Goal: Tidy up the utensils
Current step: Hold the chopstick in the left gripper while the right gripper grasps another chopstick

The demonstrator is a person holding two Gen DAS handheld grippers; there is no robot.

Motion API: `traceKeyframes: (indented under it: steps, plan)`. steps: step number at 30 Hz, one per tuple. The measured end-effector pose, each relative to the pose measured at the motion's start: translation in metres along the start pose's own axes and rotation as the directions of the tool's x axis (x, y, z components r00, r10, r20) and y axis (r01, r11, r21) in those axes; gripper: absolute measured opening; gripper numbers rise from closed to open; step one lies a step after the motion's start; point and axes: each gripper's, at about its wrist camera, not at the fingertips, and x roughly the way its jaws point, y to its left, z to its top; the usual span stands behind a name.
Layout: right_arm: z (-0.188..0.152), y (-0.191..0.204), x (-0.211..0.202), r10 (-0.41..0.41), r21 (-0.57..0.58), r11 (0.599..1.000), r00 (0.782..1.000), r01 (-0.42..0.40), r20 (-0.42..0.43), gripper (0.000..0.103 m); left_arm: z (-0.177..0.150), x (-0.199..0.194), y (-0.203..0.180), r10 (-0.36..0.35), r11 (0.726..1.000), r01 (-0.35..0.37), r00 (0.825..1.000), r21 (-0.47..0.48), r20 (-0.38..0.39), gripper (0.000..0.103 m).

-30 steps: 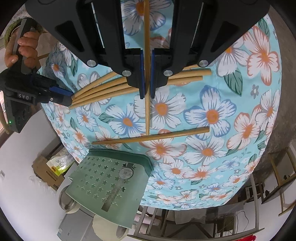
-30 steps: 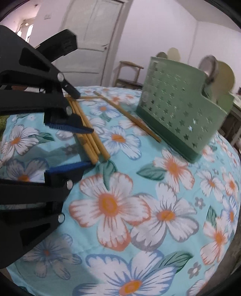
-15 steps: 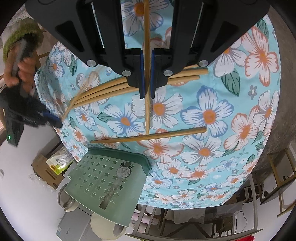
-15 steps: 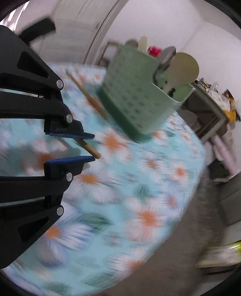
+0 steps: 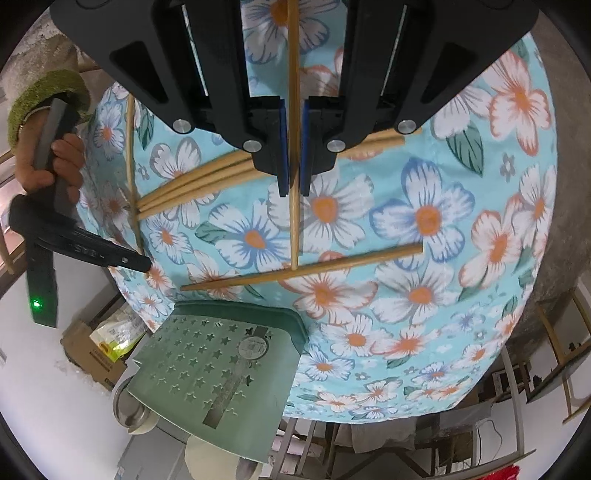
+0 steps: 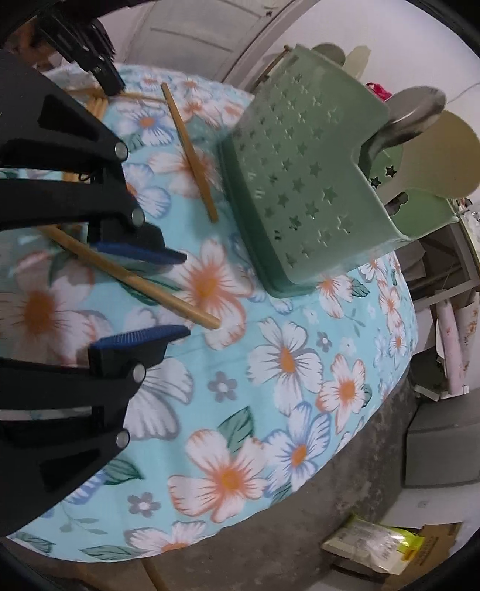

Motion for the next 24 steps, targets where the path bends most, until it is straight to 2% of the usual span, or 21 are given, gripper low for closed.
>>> traceKeyframes:
  steps: [3, 7, 10, 13, 17, 24]
  plan:
    - [-0.006, -0.005, -0.004, 0.026, 0.03, 0.999, 1.0, -0.026, -0.01, 0.037, 0.009, 0.004, -0.001, 0.003, 1.0, -0.003, 1.0, 0.013, -0.022, 0.019]
    - [-0.007, -0.004, -0.006, 0.037, 0.038, 0.999, 0.999, -0.036, -0.013, 0.037, 0.02, 0.014, -0.001, 0.026, 0.999, -0.024, 0.997, 0.021, -0.066, 0.02]
    - [-0.004, -0.004, 0.002, 0.036, 0.042, 0.998, 0.999, -0.035, -0.01, 0.037, 0.029, 0.026, 0.006, 0.026, 0.999, -0.029, 0.993, -0.023, -0.118, 0.02]
    - [-0.003, -0.001, 0.005, 0.023, 0.036, 0.999, 1.0, -0.023, -0.004, 0.031, 0.038, 0.034, 0.01, 0.026, 0.999, -0.032, 0.99, -0.042, -0.137, 0.018]
    - [0.002, 0.0, 0.01, 0.005, 0.022, 1.0, 1.0, -0.005, 0.002, 0.018, 0.043, 0.042, 0.012, 0.04, 0.997, -0.049, 0.989, -0.056, -0.14, 0.005]
    - [0.001, -0.008, 0.007, 0.038, 0.045, 0.998, 0.999, -0.038, 0.0, 0.013, 0.044, 0.042, 0.013, 0.038, 0.997, -0.047, 0.992, -0.067, -0.124, 0.004]
